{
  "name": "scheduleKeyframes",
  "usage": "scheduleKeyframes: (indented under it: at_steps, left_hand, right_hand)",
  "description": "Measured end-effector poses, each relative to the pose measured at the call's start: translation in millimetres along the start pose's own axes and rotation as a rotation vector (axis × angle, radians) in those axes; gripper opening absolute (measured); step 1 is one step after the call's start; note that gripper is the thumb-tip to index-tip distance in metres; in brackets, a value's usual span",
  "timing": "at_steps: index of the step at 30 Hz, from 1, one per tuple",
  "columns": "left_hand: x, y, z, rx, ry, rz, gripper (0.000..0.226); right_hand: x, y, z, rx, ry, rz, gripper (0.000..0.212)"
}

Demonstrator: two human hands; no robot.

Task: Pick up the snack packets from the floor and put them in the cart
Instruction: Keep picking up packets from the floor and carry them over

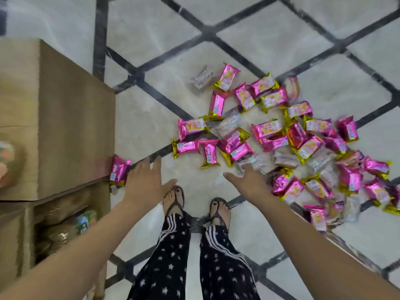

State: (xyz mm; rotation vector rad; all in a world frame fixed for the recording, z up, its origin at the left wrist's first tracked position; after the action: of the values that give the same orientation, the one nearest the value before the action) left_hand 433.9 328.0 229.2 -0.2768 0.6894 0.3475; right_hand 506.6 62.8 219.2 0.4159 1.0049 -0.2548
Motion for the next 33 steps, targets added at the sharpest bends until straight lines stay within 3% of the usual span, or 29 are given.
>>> scheduleKeyframes:
  at_steps: [9, 13, 19, 25, 29, 33]
  left_hand:
    - [195, 22, -145, -0.07, -0.062, -0.17, 0.085]
    - [249, 23, -188, -0.155, -0.101, -0.213, 0.078]
    - [284, 24, -217, -0.105, -0.152, -0.298, 0.065]
    - [258, 32, -184, -0.146, -0.092, -0.143, 0.057]
    - [221, 37, -120, -0.331, -0.07, -0.071, 0.053]
    - [174, 35, -26, -0.401, -0.128, -0.046, 0.049]
  right_hand:
    - [214, -22, -120, 0.069, -0.088, -0.069, 0.074]
    - [270, -34, -158, 0.117, -0.16, -0.08, 0.085]
    - [298, -44, -173, 0.099, -0.234, -0.039, 0.053]
    - [258, -25, -150, 0.201, -0.112, 0.058, 0.026]
    - [211, 13, -94, 0.211, -0.103, 0.112, 0.024]
    - [144, 64, -27, 0.252, -0.112, 0.165, 0.037]
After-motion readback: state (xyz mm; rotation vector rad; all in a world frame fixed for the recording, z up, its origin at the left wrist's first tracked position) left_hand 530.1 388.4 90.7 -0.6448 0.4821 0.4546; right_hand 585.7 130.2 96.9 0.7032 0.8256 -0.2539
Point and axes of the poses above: each hand's wrist, its own x-axis towards the middle knuckle, its own z-axis out of the back of the hand, y = z × x, the point moved 7 cm from there along x, towards the middle knuckle, and after that the axes turned 5 degrees about -x, right-handed, at the moved point
